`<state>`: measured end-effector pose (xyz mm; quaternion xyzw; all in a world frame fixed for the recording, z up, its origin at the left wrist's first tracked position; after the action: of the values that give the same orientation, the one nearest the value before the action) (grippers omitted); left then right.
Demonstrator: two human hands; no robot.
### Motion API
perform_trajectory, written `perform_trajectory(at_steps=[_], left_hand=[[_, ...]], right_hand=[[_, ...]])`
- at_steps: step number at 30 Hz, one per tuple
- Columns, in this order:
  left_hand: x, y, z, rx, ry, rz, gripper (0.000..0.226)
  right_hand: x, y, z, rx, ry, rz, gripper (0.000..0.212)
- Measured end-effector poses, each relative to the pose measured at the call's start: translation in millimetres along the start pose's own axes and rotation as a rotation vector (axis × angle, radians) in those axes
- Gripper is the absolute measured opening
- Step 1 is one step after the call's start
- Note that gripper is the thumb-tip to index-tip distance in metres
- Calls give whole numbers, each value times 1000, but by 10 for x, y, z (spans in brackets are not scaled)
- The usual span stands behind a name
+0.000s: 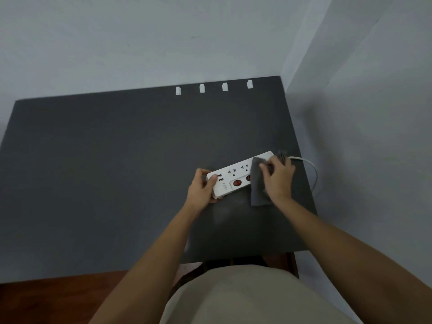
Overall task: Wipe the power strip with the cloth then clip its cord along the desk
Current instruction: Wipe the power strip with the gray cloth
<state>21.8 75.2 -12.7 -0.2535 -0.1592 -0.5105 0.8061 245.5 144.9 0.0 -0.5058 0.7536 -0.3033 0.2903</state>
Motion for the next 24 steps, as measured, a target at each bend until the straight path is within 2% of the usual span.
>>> perform_trajectory(at_steps=[1, 5, 7, 11, 12, 15, 16, 18, 20, 21, 24], left_hand=[[-10, 3, 6, -13, 7, 16, 18], [-56, -12, 22, -81, 32, 27, 18], [-33, -22, -18, -83, 26, 23, 19], [-15, -66, -22, -63, 43, 51, 14], [-31, -72, 9, -63, 53, 49, 13], [-58, -44, 117, -75, 77, 26, 16], [-51, -20, 126, -78, 82, 19, 17], [-17, 15, 128, -99, 108, 5, 18], [2, 77, 151, -114, 135, -13, 18], [-1, 54, 146, -101, 129, -7, 17], [-4, 67, 156, -89, 112, -25, 16]], right_hand=[[36, 21, -80, -26, 9, -9, 14], [513, 194, -495, -144, -143, -167, 19], [562, 172, -476, -139, -119, -168, 22], [555, 29, -294, -77, -224, -301, 18], [497, -49, -235, -68, -199, -273, 16], [317, -246, -292, -170, -75, -45, 9], [313, -224, -414, -188, -100, -33, 10], [423, -42, -618, -121, -230, -138, 20], [468, 63, -511, 0, -309, -166, 25], [395, 62, -377, 43, -282, -121, 25], [-8, -124, 141, 107, -4, 13, 21]])
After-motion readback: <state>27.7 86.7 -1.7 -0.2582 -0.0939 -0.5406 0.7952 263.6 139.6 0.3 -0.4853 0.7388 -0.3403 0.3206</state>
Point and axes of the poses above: each hand's wrist, its own x-axis away from the middle knuckle, its own y-axis out of the palm, z = x × y, the point moved 5 cm from there along -x, towards the middle knuckle, and after that the axes turned 15 degrees about z, right-handed, at the moved point
